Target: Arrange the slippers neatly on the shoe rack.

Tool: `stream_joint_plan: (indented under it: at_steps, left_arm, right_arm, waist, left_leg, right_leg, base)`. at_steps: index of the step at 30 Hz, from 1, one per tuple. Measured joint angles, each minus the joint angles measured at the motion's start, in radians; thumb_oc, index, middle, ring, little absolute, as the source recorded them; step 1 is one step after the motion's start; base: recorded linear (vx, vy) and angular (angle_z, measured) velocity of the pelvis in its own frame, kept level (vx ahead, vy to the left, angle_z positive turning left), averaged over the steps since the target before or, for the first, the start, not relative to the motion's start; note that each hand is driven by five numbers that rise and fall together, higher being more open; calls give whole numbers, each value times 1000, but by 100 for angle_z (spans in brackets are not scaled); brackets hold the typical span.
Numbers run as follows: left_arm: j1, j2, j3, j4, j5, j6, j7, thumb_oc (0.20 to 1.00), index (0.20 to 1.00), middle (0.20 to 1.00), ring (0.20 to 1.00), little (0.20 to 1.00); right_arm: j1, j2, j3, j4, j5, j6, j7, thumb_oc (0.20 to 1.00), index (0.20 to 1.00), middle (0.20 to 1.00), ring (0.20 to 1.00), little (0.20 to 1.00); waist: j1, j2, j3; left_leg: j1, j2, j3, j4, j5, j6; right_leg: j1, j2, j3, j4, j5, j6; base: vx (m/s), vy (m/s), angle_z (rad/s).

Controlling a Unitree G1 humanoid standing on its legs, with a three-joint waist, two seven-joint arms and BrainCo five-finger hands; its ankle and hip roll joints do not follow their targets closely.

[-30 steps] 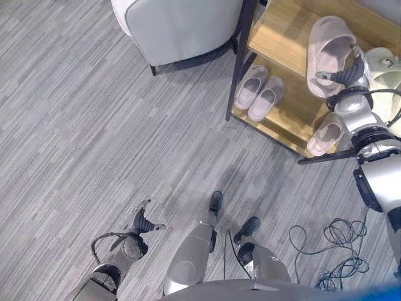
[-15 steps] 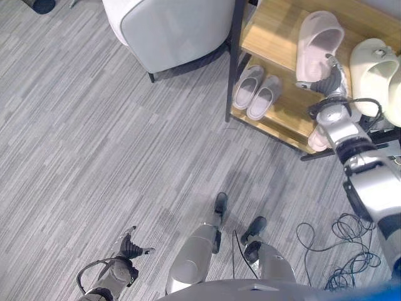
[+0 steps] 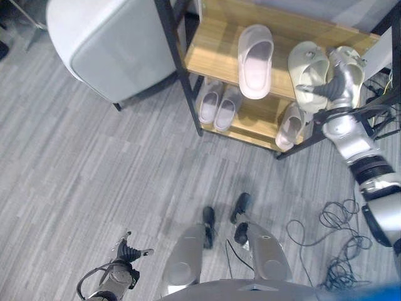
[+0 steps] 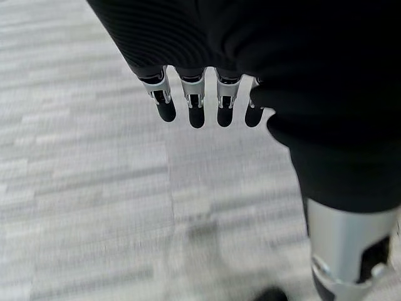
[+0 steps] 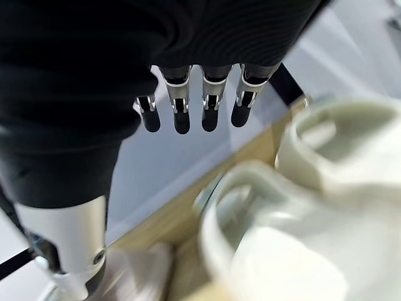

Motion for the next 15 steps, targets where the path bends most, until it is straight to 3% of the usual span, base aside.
stream_joint_plan:
  at_steps: [1, 2, 3, 4, 5, 7, 8, 9, 11, 15]
  left_arm:
    - [-3, -13, 5, 12, -9, 8, -3, 1000, 1000, 1000, 1000, 1000]
    - [13, -21, 0, 11, -8, 17, -7, 1000, 1000, 1000, 1000, 1000]
    - [16, -22, -5, 11, -8, 17, -17, 1000, 1000, 1000, 1000, 1000]
    - [17, -23, -10, 9, -8, 11, -23, 1000, 1000, 1000, 1000, 1000]
    - [19, -21, -10, 11, -9, 11, -24, 1000, 1000, 1000, 1000, 1000]
    - [12, -9, 7, 13, -12, 20, -24, 1000, 1000, 1000, 1000, 1000]
    - [10, 6, 6, 9, -16, 20, -26, 1000, 1000, 1000, 1000, 1000]
    - [-1, 42, 4, -9, -33, 19, -24, 1000, 1000, 1000, 1000, 1000]
    - [-22, 68, 2, -10, -36, 19, -22, 1000, 1000, 1000, 1000, 1000]
    - [-38, 69, -2, -10, -36, 18, -23, 1000, 1000, 1000, 1000, 1000]
  right_arm:
    - [-30, 26, 11, -25, -2, -9, -6, 1000, 1000, 1000, 1000, 1000]
    - [-12, 70, 10, -51, -4, -39, -11, 1000, 1000, 1000, 1000, 1000]
    - [19, 104, 12, -49, -4, -47, -12, 1000, 1000, 1000, 1000, 1000]
    - [30, 116, 28, -38, -2, -46, -11, 1000, 1000, 1000, 1000, 1000]
    - [26, 116, 31, -43, -1, -48, -9, 1000, 1000, 1000, 1000, 1000]
    - [20, 117, 29, -61, 17, -49, -8, 1000, 1000, 1000, 1000, 1000]
    - [20, 123, 28, -65, 18, -49, -6, 1000, 1000, 1000, 1000, 1000]
    - [16, 124, 21, -93, 18, -50, 0, 1000, 1000, 1000, 1000, 1000]
    - [9, 125, 21, -127, 17, -60, 2, 1000, 1000, 1000, 1000, 1000]
    - [-6, 127, 33, -117, 16, -63, 10, 1000, 1000, 1000, 1000, 1000]
  waist:
    - [28, -14, 6]
    - [54, -7, 9]
    - [56, -14, 4]
    - [57, -16, -3]
    - [57, -7, -12]
    - [52, 6, -20]
    - [53, 7, -26]
    - [58, 6, -31]
    - [59, 3, -34]
    - [92, -7, -37]
  left_leg:
    - [12, 67, -49, -200, 54, -25]
    - [37, 134, -78, -364, 128, -40]
    - [67, 130, -79, -418, 163, -48]
    - [82, 110, -75, -376, 179, -68]
    - [95, 86, -68, -321, 190, -63]
    - [120, 63, -68, -356, 270, -25]
    - [118, 54, -56, -360, 289, 12]
    - [119, 23, -40, -359, 272, 33]
    - [125, -12, -30, -357, 268, 35]
    - [157, -41, -3, -356, 267, 36]
  right_leg:
    - [14, 51, 19, -39, 23, 25]
    - [39, 97, 18, -40, 3, 37]
    - [68, 103, 15, -44, -16, 37]
    - [83, 97, 20, -44, -26, 41]
    - [81, 94, 22, -37, -29, 48]
    - [60, 82, 37, -12, -43, 82]
    - [40, 64, 45, 20, -58, 108]
    - [13, 18, 52, 82, -89, 135]
    - [11, -25, 57, 104, -103, 154]
    - [37, -56, 68, 89, -79, 193]
  base:
    - [192, 14, -90]
    - [165, 35, -73]
    - [80, 99, -30]
    - [72, 197, -10]
    - [40, 162, -13]
    - [121, 182, -14]
    - [128, 191, -5]
    - [86, 146, 4]
    - [73, 140, 13]
    - [43, 84, -11]
